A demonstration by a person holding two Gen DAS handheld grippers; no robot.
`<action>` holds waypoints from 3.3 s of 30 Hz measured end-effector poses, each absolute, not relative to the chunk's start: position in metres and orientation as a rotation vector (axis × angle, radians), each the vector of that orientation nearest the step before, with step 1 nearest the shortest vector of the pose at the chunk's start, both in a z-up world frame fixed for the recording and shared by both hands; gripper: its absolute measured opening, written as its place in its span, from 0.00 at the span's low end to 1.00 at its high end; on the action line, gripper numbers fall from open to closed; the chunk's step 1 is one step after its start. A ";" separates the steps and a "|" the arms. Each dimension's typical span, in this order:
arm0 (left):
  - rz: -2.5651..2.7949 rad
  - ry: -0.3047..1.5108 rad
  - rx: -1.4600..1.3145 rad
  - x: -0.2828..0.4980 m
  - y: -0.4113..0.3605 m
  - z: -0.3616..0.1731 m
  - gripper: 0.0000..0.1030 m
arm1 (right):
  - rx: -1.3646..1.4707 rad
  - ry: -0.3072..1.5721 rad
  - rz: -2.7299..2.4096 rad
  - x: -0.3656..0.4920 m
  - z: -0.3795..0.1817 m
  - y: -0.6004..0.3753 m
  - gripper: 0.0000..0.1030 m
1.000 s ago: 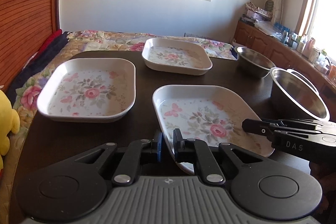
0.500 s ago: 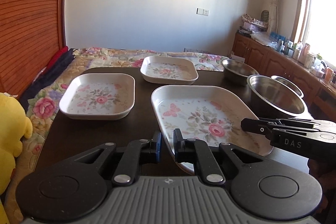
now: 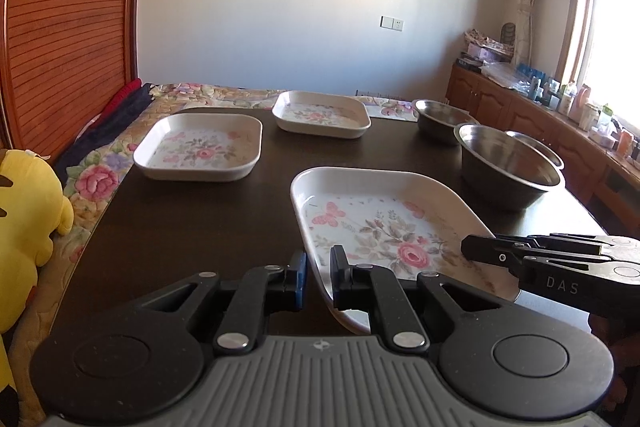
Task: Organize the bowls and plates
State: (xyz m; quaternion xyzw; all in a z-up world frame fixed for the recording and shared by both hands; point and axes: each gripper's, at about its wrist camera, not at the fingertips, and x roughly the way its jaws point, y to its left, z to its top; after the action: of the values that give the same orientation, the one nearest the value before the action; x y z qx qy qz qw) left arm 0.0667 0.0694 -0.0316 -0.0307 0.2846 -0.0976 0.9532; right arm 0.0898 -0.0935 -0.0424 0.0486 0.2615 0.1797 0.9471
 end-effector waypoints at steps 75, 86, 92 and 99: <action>-0.050 0.571 -0.064 0.215 0.205 -0.033 0.59 | -0.116 0.603 0.573 0.248 -0.002 0.020 0.49; -0.068 0.595 -0.072 0.248 0.218 -0.046 0.49 | -0.114 0.688 0.570 0.281 -0.020 0.040 0.48; -0.078 0.611 -0.076 0.259 0.221 -0.052 0.36 | -0.102 0.725 0.566 0.289 -0.029 0.044 0.44; -0.080 0.618 -0.080 0.261 0.222 -0.054 0.29 | -0.099 0.745 0.577 0.293 -0.034 0.047 0.36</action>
State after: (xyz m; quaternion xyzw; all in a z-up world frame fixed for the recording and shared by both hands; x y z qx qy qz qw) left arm 0.2614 0.2223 -0.0543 -0.0393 0.3038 -0.0395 0.9511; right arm 0.2931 0.0467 -0.0335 -0.0479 0.3585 0.2777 0.8900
